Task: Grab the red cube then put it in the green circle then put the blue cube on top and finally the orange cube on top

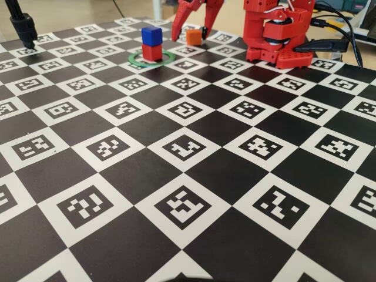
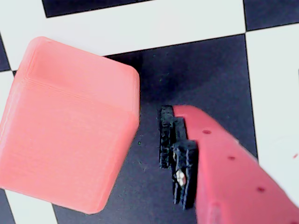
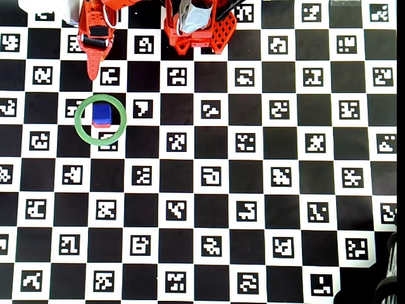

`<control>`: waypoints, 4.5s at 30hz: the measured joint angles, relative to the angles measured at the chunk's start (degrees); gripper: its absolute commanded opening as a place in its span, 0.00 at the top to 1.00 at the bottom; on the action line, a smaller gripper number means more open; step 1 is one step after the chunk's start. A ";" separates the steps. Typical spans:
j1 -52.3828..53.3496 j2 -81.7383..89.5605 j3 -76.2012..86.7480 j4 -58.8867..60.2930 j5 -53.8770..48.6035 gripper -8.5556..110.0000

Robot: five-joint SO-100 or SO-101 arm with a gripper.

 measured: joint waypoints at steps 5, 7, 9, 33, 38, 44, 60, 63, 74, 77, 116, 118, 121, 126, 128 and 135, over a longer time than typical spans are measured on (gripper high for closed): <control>0.00 0.00 0.00 0.00 1.14 0.54; 0.00 0.00 0.00 0.00 1.67 0.54; 0.00 0.00 0.00 0.00 2.20 0.54; -0.70 0.00 0.88 -0.79 11.34 0.54; -0.70 0.00 0.88 -0.88 13.54 0.54; -0.70 0.00 0.88 -1.41 16.08 0.54; -1.76 0.00 0.88 -1.41 21.36 0.54; -1.76 0.00 0.88 -1.41 21.62 0.54; -1.76 0.00 0.88 -1.41 21.62 0.76; -1.76 0.00 0.88 -1.41 22.06 0.85; -6.94 -1.14 -20.57 16.26 26.63 0.89; -7.82 -1.76 -23.20 18.02 27.33 0.89; -9.23 -1.93 -26.10 20.21 28.39 0.89; -11.60 -2.55 -30.50 23.91 30.32 0.89; -12.74 -3.52 -32.34 25.14 31.46 0.89; -18.11 -4.22 -37.79 27.95 35.42 0.89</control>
